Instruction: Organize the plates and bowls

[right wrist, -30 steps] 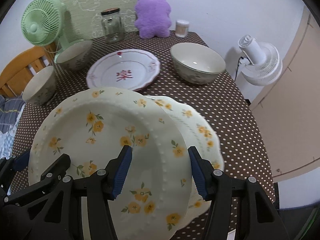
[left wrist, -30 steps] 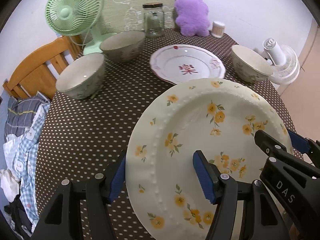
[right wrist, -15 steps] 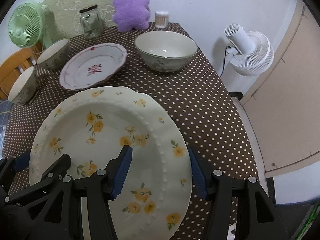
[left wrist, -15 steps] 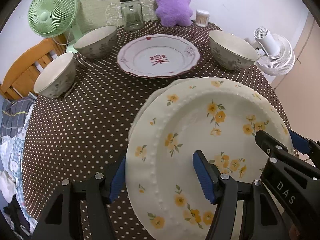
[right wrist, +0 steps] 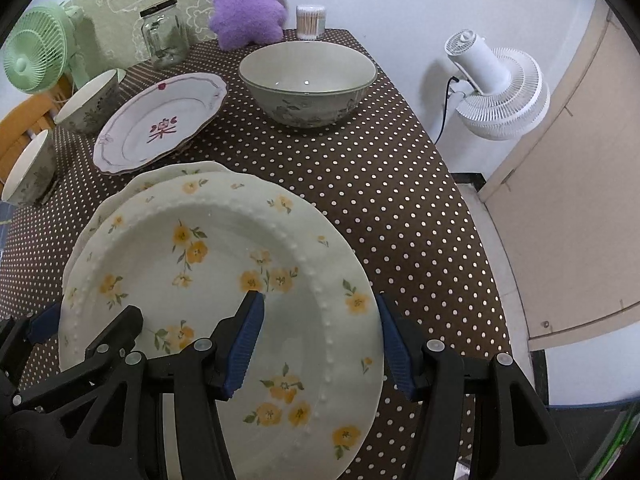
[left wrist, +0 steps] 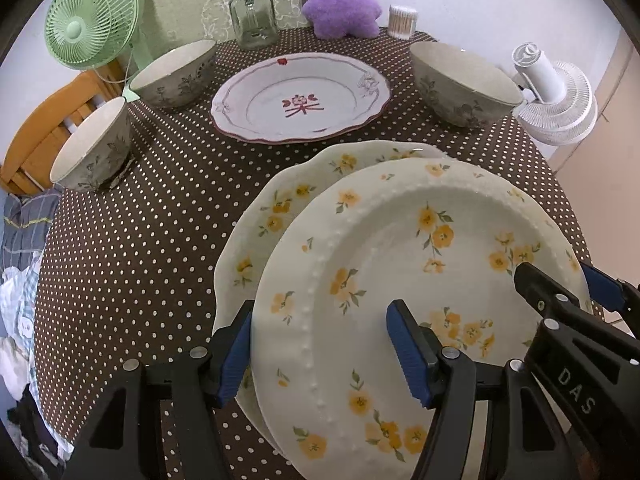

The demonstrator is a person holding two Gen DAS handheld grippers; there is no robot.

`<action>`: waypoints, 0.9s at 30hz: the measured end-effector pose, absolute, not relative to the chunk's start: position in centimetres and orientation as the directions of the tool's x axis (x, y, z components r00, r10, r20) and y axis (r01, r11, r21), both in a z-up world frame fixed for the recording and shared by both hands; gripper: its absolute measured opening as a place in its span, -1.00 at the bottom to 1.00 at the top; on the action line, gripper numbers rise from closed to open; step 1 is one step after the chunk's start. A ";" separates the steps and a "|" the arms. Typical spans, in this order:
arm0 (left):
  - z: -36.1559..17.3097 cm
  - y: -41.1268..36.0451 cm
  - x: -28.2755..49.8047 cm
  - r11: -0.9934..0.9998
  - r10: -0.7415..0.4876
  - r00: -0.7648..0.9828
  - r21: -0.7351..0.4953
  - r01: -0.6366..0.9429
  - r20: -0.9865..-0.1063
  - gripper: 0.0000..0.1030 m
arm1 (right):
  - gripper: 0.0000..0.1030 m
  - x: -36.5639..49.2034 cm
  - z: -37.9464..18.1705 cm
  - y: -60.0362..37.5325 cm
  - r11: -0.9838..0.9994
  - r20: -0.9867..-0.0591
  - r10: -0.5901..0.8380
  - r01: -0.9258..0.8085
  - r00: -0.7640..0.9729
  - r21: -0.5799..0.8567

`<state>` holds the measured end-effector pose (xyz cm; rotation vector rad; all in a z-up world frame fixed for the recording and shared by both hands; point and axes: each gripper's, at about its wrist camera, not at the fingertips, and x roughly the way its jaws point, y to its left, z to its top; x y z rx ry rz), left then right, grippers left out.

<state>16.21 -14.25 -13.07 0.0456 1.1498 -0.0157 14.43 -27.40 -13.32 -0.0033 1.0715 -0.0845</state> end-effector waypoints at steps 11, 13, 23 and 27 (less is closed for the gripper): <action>-13.2 -14.3 17.1 0.998 0.036 0.424 0.053 0.028 -0.905 0.30 | 0.18 15.5 -14.0 -27.2 0.998 -0.885 -0.055 0.048 0.463 -0.037; -13.2 -14.3 17.1 0.998 0.042 0.427 0.060 0.029 -0.903 0.31 | 0.18 15.6 -14.1 -27.1 0.998 -0.886 -0.054 0.045 0.461 -0.037; -13.3 -14.9 16.6 0.989 0.086 0.454 0.130 0.067 -0.887 0.50 | -0.04 15.2 -14.0 -27.1 0.998 -0.883 -0.070 0.027 0.463 -0.065; -12.5 -15.0 16.3 0.987 0.088 0.486 0.143 0.076 -0.869 0.58 | -0.08 15.3 -13.9 -27.2 0.997 -0.885 -0.073 0.025 0.460 -0.069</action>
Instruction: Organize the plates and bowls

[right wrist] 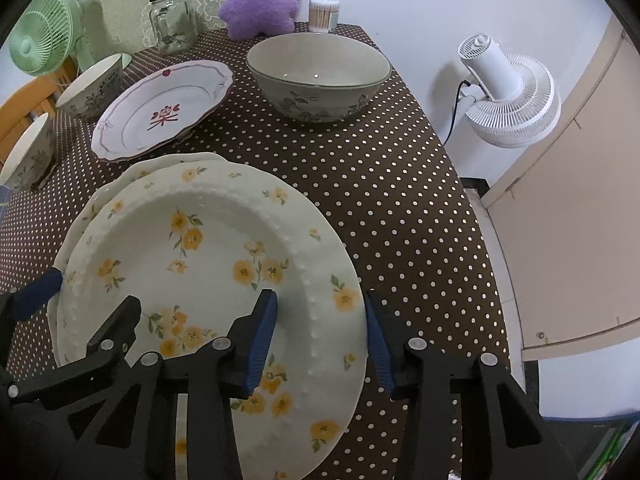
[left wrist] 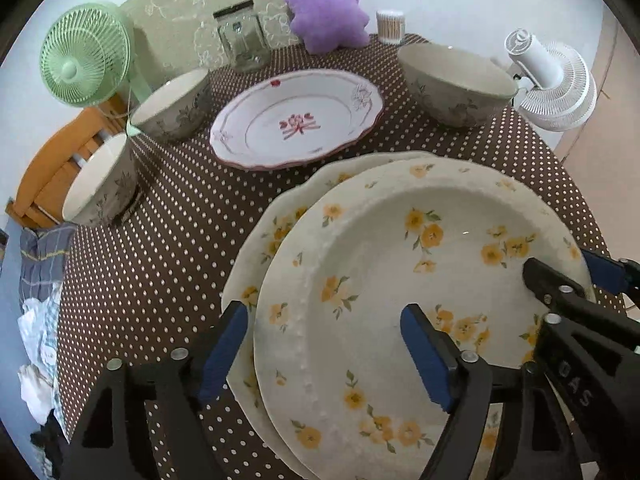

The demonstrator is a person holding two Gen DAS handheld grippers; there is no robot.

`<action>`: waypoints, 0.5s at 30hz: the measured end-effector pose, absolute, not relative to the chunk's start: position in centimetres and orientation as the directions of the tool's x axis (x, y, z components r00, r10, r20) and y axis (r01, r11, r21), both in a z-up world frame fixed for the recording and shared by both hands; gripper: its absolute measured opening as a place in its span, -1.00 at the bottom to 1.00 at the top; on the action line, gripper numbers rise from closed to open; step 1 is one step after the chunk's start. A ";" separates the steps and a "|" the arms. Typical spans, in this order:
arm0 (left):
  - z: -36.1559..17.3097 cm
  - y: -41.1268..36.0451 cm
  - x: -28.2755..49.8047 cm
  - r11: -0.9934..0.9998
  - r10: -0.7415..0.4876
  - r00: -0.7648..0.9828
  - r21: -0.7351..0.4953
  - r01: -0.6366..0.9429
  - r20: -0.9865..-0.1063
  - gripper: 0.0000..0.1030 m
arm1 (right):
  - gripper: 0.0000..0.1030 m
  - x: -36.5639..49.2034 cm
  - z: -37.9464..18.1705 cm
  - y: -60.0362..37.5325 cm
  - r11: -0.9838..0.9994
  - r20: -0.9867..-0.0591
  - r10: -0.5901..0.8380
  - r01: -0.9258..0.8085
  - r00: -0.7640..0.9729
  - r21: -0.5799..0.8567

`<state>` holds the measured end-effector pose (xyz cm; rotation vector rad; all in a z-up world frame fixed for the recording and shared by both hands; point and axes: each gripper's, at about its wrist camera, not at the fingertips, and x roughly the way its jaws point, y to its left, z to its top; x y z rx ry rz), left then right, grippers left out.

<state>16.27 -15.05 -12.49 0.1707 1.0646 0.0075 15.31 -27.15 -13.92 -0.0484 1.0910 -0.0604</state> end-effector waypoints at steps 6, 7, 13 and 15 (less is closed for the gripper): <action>-12.3 -14.3 16.3 0.990 0.080 0.487 0.126 0.063 -0.870 0.58 | -0.09 15.9 -13.7 -26.8 0.997 -0.883 -0.072 0.026 0.464 -0.067; -12.3 -14.3 16.3 0.990 0.078 0.488 0.124 0.063 -0.870 0.58 | -0.09 16.0 -13.7 -26.7 0.997 -0.882 -0.073 0.027 0.465 -0.068; -12.6 -14.7 16.5 0.988 0.060 0.497 0.124 0.097 -0.866 0.60 | -0.08 16.7 -13.8 -25.6 0.998 -0.879 -0.063 0.010 0.473 -0.066; -12.5 -14.6 16.6 0.988 0.056 0.505 0.121 0.096 -0.861 0.63 | -0.08 17.0 -13.9 -25.2 0.997 -0.878 -0.075 0.008 0.472 -0.081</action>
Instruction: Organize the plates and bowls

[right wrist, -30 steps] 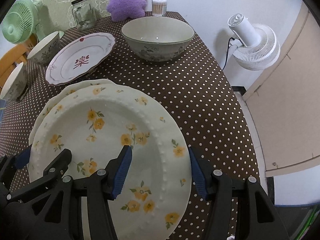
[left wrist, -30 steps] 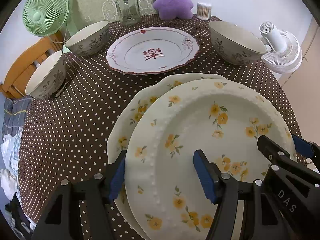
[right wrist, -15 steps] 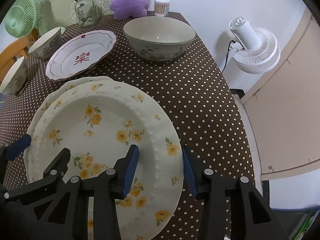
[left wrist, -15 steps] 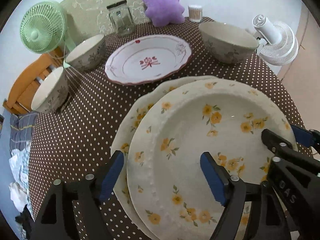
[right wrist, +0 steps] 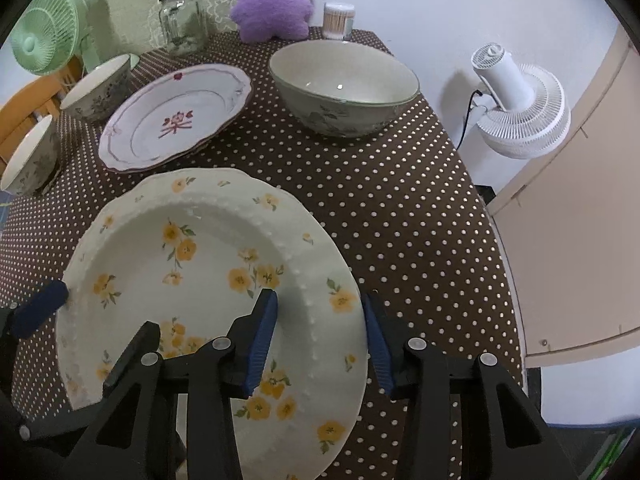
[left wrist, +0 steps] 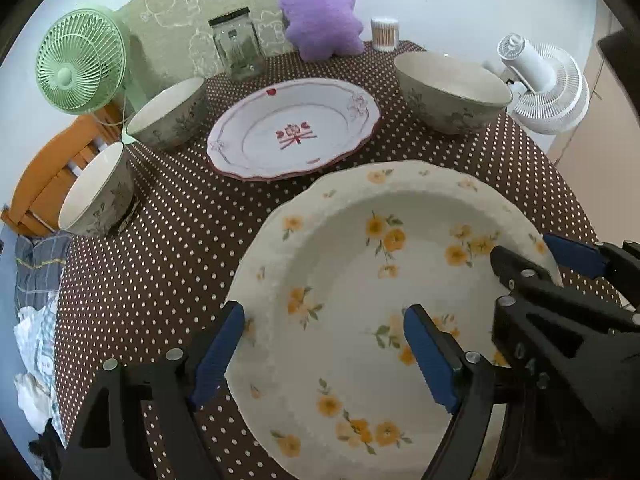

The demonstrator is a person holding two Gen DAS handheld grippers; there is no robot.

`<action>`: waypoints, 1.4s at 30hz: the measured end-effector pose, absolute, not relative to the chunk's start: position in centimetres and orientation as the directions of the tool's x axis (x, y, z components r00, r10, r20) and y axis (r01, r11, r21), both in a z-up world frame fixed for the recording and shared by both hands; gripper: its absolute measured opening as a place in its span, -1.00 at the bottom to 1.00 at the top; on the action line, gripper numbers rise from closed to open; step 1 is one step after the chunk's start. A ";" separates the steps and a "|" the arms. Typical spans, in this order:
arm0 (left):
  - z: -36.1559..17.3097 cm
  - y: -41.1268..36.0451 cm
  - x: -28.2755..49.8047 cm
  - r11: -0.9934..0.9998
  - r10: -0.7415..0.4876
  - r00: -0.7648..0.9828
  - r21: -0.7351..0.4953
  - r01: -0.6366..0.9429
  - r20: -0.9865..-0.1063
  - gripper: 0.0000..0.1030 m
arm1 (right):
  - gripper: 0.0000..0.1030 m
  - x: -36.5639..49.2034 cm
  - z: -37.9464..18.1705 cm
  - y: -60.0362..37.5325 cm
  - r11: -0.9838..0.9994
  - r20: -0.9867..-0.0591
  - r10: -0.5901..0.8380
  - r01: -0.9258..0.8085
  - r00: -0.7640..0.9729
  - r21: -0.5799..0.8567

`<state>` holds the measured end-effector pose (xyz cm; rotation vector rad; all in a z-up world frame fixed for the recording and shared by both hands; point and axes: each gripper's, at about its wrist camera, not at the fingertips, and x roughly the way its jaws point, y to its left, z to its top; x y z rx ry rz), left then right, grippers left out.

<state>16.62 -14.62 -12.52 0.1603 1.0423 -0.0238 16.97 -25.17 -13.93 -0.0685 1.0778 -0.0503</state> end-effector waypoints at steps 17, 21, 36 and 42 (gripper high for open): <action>-11.4 -11.6 17.0 0.995 -0.006 0.513 0.048 0.093 -0.859 0.70 | 0.29 17.4 -12.6 -24.3 0.997 -0.876 -0.080 0.044 0.476 -0.067; -10.2 -10.3 16.5 0.994 -0.026 0.540 0.037 0.106 -0.841 0.74 | 0.37 16.6 -10.9 -22.9 0.996 -0.853 -0.083 0.064 0.516 -0.058; -5.4 -3.1 15.8 0.990 -0.080 0.614 0.007 0.138 -0.785 0.81 | 0.38 14.7 -6.3 -16.4 0.995 -0.787 -0.033 0.094 0.616 0.031; -4.4 -1.6 16.7 0.987 -0.103 0.637 0.001 0.161 -0.764 0.82 | 0.38 15.2 -4.7 -14.3 0.995 -0.762 -0.045 0.098 0.646 0.024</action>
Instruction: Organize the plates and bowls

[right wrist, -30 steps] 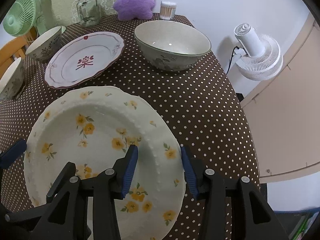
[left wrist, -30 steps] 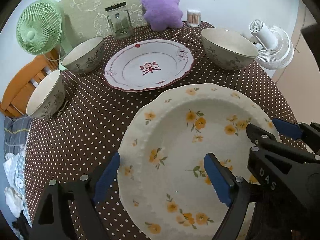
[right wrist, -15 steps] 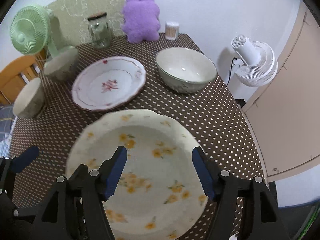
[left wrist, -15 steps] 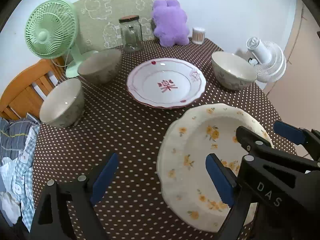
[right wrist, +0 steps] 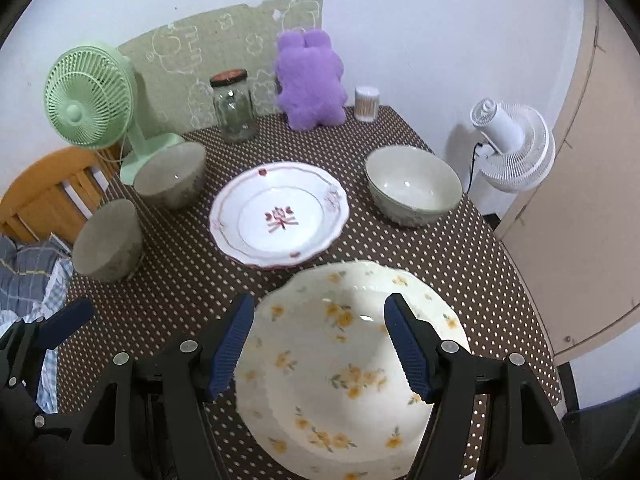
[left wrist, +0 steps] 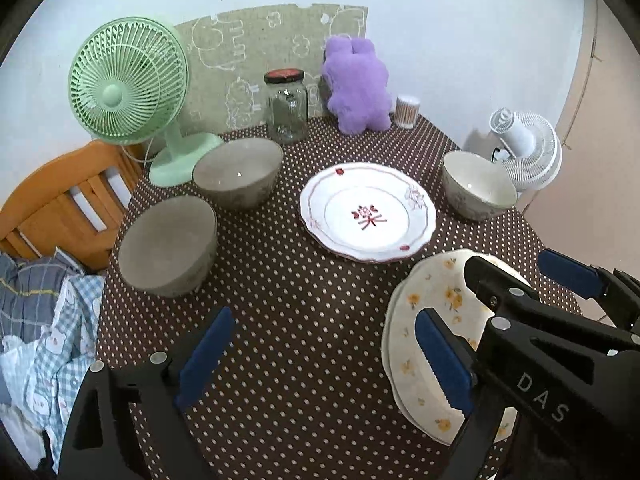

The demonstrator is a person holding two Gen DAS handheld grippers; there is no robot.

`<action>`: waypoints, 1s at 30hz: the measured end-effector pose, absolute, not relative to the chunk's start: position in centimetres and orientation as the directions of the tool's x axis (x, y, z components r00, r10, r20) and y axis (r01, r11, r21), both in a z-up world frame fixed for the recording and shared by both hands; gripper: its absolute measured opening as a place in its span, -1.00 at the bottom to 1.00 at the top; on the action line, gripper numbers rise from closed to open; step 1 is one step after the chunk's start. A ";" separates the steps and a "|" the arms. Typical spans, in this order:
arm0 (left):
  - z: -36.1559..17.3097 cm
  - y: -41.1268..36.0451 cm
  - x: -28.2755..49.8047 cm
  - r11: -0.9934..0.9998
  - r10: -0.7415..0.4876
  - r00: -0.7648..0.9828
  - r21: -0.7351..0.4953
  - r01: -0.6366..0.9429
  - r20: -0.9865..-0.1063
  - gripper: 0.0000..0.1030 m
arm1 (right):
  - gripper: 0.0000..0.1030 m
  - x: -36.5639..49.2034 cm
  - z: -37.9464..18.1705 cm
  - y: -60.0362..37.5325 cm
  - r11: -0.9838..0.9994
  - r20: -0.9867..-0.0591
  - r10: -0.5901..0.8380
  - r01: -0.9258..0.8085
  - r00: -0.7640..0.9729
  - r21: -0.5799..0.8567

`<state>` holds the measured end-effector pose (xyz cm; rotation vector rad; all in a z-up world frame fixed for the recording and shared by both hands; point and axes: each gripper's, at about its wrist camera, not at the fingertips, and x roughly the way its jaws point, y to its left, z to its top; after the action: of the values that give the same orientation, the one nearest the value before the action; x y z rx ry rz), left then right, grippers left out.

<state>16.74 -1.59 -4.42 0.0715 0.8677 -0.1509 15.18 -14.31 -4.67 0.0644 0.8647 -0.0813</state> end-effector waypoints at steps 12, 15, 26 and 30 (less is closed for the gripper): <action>-4.5 -1.7 20.6 0.994 -0.084 0.655 -0.021 0.103 -0.751 0.85 | 0.38 19.2 -3.8 -14.2 0.998 -0.742 -0.041 0.070 0.669 0.007; -4.9 -2.0 22.0 0.997 -0.060 0.662 -0.012 0.077 -0.747 0.84 | 0.38 20.9 -4.2 -14.5 0.998 -0.742 -0.039 0.068 0.669 0.009; -7.8 -2.9 27.0 1.000 -0.027 0.637 -0.020 0.017 -0.770 0.75 | 0.38 26.5 -6.8 -15.7 0.998 -0.765 -0.013 0.056 0.643 0.030; -9.3 -3.3 28.7 1.000 -0.007 0.623 -0.002 0.008 -0.782 0.69 | 0.38 28.6 -8.4 -16.0 0.997 -0.789 0.000 0.057 0.615 0.044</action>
<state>28.73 -3.27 -9.30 0.0017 0.8978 -0.0085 28.56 -16.04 -8.38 0.0669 0.9083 -0.0327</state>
